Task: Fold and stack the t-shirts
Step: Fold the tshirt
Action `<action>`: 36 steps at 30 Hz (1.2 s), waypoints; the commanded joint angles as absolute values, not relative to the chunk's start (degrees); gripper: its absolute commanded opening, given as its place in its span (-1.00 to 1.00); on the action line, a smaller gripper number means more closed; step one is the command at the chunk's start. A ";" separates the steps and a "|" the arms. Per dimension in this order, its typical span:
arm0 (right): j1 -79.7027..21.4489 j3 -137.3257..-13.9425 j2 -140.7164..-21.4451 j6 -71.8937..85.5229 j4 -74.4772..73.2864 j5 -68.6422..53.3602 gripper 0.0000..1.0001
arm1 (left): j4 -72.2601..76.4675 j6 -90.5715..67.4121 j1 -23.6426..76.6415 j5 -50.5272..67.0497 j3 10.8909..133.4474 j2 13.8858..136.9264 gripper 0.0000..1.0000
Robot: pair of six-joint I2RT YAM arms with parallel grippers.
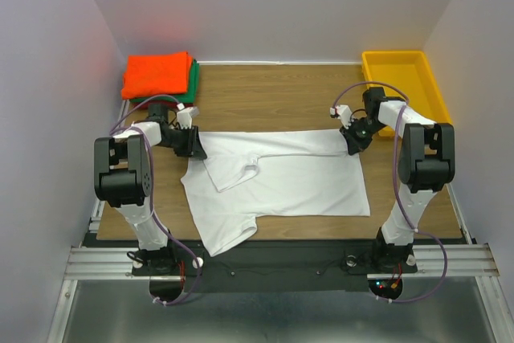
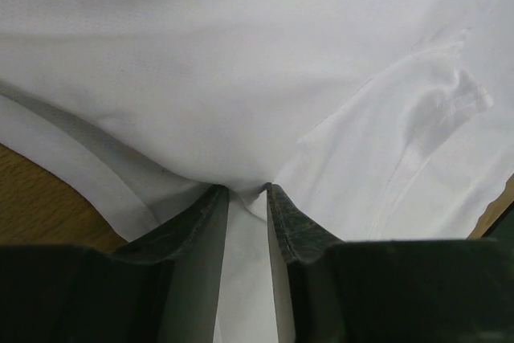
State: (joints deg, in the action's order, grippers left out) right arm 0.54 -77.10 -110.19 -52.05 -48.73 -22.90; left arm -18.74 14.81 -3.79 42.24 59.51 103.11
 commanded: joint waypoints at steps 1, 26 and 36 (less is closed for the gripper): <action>0.35 -77.17 -110.30 -51.68 -46.93 -21.80 -0.98 | -19.51 15.03 -3.69 44.91 61.87 102.04 -0.31; 0.35 -77.08 -110.04 -51.68 -46.23 -20.39 -0.84 | -28.56 19.69 -8.88 42.19 65.48 104.67 -1.00; 0.35 -75.06 -106.18 -54.67 -47.55 -22.23 -0.17 | -30.66 21.52 -8.79 42.01 65.56 105.74 -0.59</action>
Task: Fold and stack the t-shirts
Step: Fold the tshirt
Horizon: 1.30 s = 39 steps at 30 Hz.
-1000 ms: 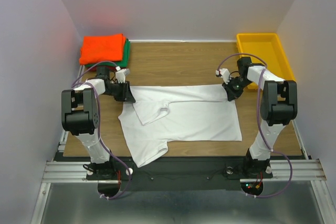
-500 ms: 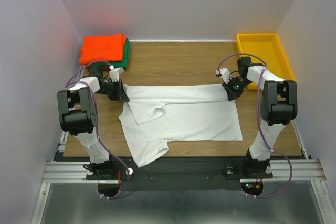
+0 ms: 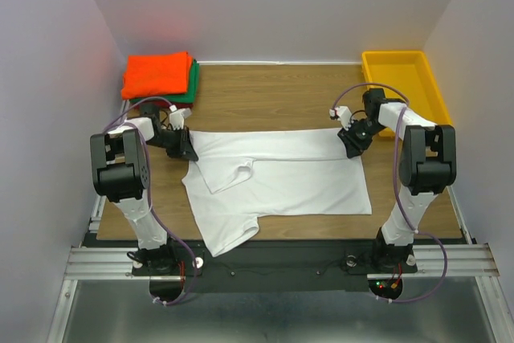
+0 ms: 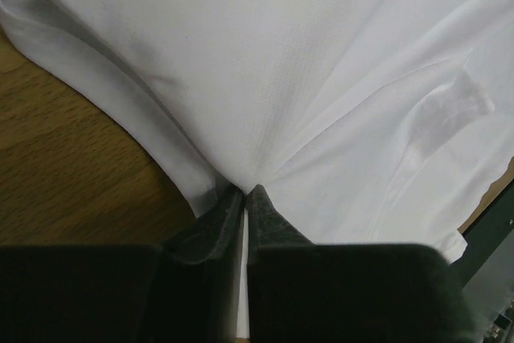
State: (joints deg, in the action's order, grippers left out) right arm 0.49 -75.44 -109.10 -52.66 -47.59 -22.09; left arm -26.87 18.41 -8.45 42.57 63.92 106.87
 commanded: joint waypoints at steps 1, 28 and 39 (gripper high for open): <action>0.35 -75.41 -105.39 -54.67 -48.24 -22.41 -0.16 | -31.63 23.36 -8.88 42.62 66.44 105.38 -0.45; 0.44 -92.37 -120.14 -32.61 -40.52 -24.44 -0.46 | -15.65 13.89 -6.42 40.52 73.56 110.12 -0.50; 0.35 -99.48 -129.10 -28.13 -31.99 -16.17 -0.44 | -18.45 13.27 -6.42 37.26 89.63 126.29 -0.56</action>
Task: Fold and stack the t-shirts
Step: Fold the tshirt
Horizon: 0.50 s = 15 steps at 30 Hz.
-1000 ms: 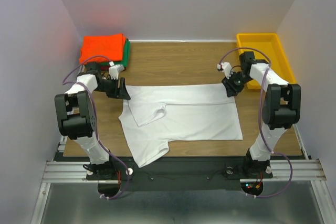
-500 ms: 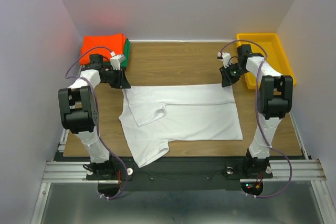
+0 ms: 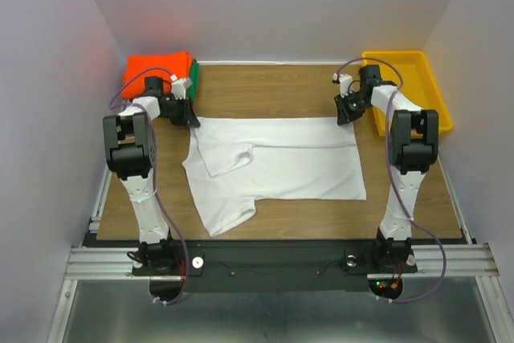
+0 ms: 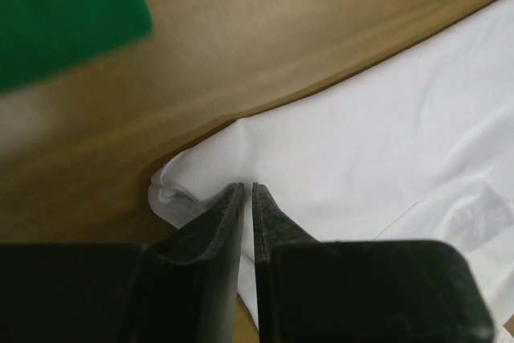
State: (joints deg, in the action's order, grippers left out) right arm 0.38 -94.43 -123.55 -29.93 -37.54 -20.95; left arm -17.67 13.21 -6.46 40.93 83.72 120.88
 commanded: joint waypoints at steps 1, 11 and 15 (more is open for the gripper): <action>0.35 -101.15 -130.68 -28.04 -31.99 -16.43 -0.41 | -18.89 12.92 -6.42 37.27 93.91 127.34 -0.56; 0.35 -107.77 -119.40 -28.82 -33.74 -22.05 0.42 | -27.50 19.15 -5.98 44.82 106.36 119.90 0.16; 0.09 -97.15 -107.71 -33.39 -37.26 -26.10 0.57 | -31.71 29.14 -5.71 45.61 95.32 106.48 0.26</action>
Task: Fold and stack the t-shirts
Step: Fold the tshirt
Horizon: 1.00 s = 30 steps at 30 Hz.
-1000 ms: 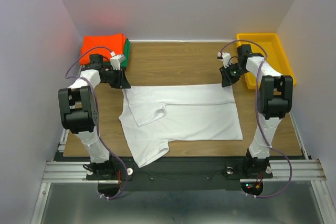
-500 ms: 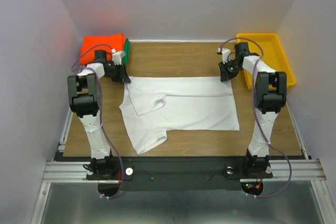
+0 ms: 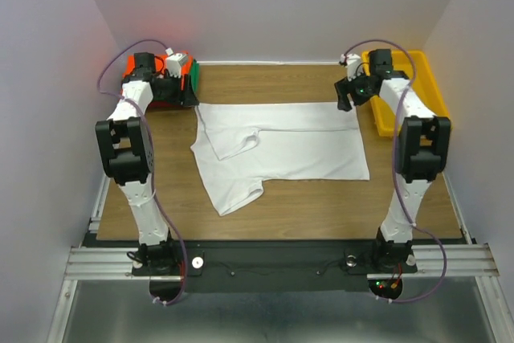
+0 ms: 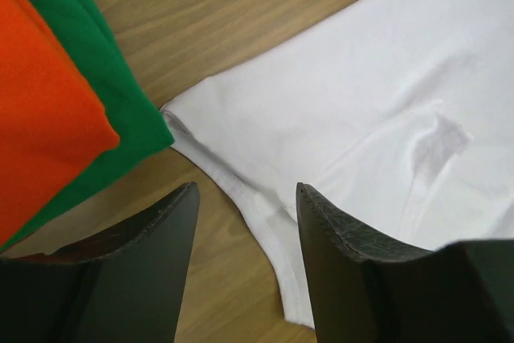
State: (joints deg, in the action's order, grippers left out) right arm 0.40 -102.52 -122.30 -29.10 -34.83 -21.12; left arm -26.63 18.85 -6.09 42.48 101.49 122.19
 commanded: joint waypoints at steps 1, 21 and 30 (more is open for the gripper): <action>0.09 -92.51 -105.58 -34.70 -39.27 -26.19 0.57 | -32.86 31.79 -5.36 46.05 92.84 104.26 0.26; 0.09 -49.49 -80.07 -56.16 -40.00 -16.35 -0.03 | -30.41 49.05 17.22 28.92 47.64 74.09 0.14; 0.09 -44.30 -81.21 -58.09 -33.05 -12.83 -0.03 | -29.62 49.48 18.28 27.51 45.36 75.41 0.20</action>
State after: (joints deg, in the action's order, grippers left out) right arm 0.27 -45.32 -81.69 -56.01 -38.54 -14.96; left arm -30.09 48.90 17.58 28.10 47.03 76.20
